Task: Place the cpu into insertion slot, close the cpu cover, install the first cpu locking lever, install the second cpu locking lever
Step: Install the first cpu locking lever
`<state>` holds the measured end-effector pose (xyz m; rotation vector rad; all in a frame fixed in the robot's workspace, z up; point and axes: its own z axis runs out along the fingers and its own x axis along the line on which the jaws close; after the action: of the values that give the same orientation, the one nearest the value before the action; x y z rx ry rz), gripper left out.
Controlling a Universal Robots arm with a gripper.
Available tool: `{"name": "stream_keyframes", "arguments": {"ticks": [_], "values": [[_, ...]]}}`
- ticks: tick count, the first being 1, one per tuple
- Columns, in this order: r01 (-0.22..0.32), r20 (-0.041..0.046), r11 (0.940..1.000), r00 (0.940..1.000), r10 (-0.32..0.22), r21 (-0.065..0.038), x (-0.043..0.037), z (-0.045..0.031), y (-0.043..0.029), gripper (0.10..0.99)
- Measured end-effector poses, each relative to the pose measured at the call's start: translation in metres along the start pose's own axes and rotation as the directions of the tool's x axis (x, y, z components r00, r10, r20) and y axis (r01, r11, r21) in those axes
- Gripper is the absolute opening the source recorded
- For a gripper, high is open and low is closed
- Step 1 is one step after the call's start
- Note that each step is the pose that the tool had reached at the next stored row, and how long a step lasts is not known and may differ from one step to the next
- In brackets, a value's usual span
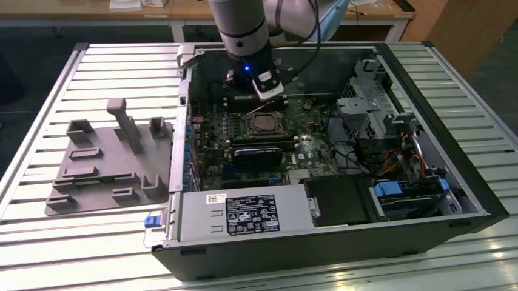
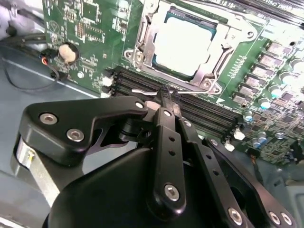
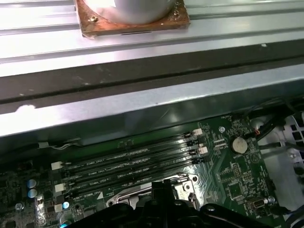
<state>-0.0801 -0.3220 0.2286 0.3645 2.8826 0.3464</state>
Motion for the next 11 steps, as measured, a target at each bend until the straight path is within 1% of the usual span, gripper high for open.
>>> {"name": "stream_keyframes", "arguments": {"ticks": [6, 11], "values": [[-0.053, 0.0163, 0.9985, 0.9985, 0.053, 0.015, -0.0005, 0.0019, 0.0002, 0.106], [-0.083, 0.0289, 0.996, 0.9962, 0.083, 0.031, -0.0008, 0.0035, 0.0016, 0.106]]}}
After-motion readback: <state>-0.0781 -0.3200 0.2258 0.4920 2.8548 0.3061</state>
